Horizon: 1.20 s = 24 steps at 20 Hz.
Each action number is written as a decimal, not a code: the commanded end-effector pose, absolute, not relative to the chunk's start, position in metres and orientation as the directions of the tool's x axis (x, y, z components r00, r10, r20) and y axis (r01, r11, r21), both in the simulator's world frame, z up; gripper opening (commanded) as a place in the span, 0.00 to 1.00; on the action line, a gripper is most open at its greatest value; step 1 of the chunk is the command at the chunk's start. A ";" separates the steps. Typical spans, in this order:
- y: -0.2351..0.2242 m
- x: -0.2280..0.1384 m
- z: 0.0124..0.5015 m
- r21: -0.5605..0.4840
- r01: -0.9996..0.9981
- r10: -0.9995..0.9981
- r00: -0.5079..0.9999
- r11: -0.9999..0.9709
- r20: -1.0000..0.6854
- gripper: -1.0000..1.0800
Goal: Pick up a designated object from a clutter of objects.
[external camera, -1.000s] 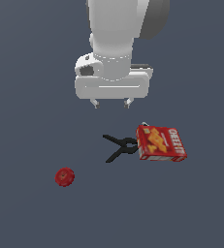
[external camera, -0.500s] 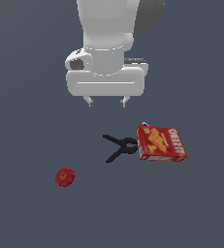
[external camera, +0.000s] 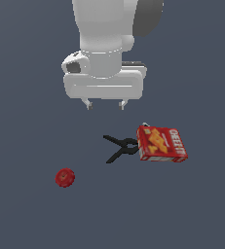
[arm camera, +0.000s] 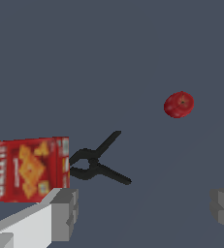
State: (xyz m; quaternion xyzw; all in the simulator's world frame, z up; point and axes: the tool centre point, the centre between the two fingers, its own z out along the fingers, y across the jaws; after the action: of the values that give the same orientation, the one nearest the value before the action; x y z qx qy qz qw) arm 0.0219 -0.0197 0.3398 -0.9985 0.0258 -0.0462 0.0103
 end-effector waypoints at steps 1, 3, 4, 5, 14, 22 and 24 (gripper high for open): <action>-0.024 0.028 0.335 -0.026 -0.069 -0.071 0.994 -0.997 0.088 0.96; -0.029 0.034 0.329 -0.029 -0.089 -0.091 0.992 -0.996 0.085 0.96; -0.032 0.038 0.326 -0.030 -0.100 -0.103 0.991 -0.994 0.083 0.96; -0.035 0.042 0.323 -0.032 -0.113 -0.115 0.990 -0.993 0.080 0.96; -0.078 0.085 0.272 -0.042 -0.265 -0.267 0.962 -0.963 0.053 0.96; -0.125 0.119 0.209 -0.036 -0.412 -0.413 0.910 -0.910 0.027 0.96; -0.138 0.125 0.192 -0.032 -0.447 -0.447 0.894 -0.894 0.021 0.96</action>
State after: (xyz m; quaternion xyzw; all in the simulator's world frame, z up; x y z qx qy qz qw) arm 0.1199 -0.1282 0.2052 -0.9763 0.2153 -0.0161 0.0143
